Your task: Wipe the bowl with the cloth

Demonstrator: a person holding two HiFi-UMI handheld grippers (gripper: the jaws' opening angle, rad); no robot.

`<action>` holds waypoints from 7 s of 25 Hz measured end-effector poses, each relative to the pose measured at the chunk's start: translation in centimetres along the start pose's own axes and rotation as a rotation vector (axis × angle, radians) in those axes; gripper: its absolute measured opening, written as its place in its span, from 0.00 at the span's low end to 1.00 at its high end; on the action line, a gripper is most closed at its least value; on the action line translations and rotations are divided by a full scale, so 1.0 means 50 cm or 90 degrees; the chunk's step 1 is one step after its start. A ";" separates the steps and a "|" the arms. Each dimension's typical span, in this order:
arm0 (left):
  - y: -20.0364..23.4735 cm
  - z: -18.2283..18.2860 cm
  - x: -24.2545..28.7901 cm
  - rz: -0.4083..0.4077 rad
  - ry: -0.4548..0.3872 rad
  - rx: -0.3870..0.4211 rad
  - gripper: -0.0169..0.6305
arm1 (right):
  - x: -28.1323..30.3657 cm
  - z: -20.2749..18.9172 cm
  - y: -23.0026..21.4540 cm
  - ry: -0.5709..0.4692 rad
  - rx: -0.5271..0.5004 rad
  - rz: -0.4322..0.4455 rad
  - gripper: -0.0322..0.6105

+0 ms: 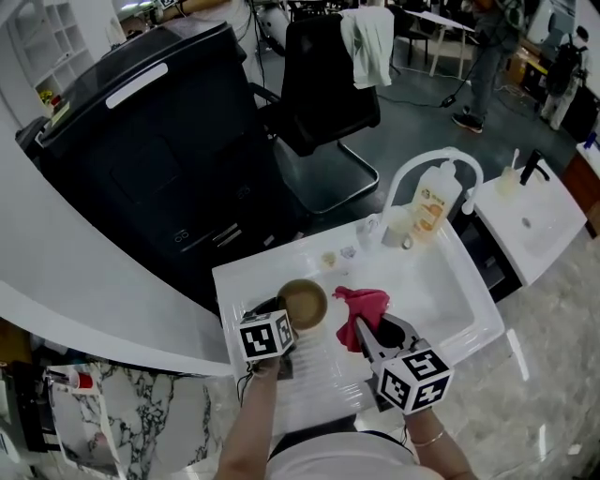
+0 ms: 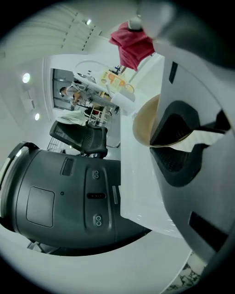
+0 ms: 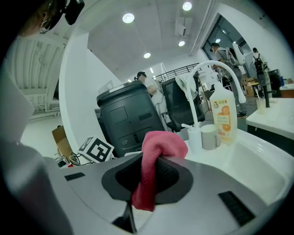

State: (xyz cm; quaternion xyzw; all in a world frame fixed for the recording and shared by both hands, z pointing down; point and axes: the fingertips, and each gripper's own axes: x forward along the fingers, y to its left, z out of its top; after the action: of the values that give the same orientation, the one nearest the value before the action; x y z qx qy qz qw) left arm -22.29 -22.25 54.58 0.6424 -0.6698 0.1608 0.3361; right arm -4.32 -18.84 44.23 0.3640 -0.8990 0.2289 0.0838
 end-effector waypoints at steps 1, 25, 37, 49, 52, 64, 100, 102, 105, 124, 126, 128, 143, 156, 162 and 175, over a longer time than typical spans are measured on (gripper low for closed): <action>-0.011 0.009 -0.011 -0.005 -0.011 0.004 0.08 | -0.006 0.003 0.001 -0.005 -0.002 0.000 0.15; -0.240 0.109 -0.229 -0.079 -0.184 0.121 0.08 | -0.211 0.124 0.026 -0.190 -0.060 0.009 0.15; -0.303 0.085 -0.267 -0.108 -0.183 0.162 0.08 | -0.247 0.157 0.059 -0.236 -0.085 0.010 0.15; -0.368 0.049 -0.300 -0.146 -0.172 0.203 0.08 | -0.153 0.132 0.114 -0.188 -0.204 -0.025 0.15; -0.360 0.047 -0.303 -0.143 -0.169 0.209 0.08 | -0.136 0.122 0.119 -0.169 -0.236 -0.040 0.15; -0.333 0.034 -0.276 -0.145 -0.146 0.180 0.08 | -0.102 0.095 0.072 -0.103 -0.309 -0.117 0.15; -0.306 0.042 -0.276 -0.160 -0.149 0.174 0.08 | -0.055 -0.023 0.095 0.145 -0.339 -0.030 0.15; -0.295 0.037 -0.272 -0.153 -0.144 0.167 0.08 | -0.054 -0.028 0.086 0.154 -0.346 -0.041 0.15; -0.281 0.034 -0.269 -0.144 -0.140 0.157 0.08 | -0.058 -0.027 0.068 0.152 -0.339 -0.061 0.15; -0.256 0.044 -0.235 -0.125 -0.162 0.129 0.08 | -0.151 0.074 0.108 -0.041 -0.076 0.066 0.15; -0.255 0.048 -0.236 -0.126 -0.170 0.117 0.08 | -0.140 0.056 0.131 -0.036 -0.024 0.113 0.15; -0.253 0.053 -0.240 -0.129 -0.181 0.100 0.08 | -0.127 0.035 0.151 -0.023 0.000 0.133 0.15; -0.231 0.040 -0.274 -0.169 -0.194 0.033 0.08 | -0.105 -0.032 0.142 0.052 -0.120 0.026 0.15; -0.243 0.013 -0.269 -0.162 -0.172 0.056 0.08 | -0.160 -0.014 0.058 0.026 -0.121 -0.066 0.15; -0.242 0.011 -0.271 -0.156 -0.168 0.064 0.08 | -0.183 0.003 0.029 0.008 -0.120 -0.099 0.15; -0.233 0.006 -0.270 -0.145 -0.162 0.072 0.08 | -0.238 0.054 -0.018 -0.055 -0.105 -0.159 0.15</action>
State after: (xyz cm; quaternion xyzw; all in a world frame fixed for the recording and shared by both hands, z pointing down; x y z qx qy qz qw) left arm -11.79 -13.73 42.99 0.7471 -0.6197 0.0765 0.2281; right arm 4.93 -13.35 38.40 0.4741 -0.8653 0.1264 0.1023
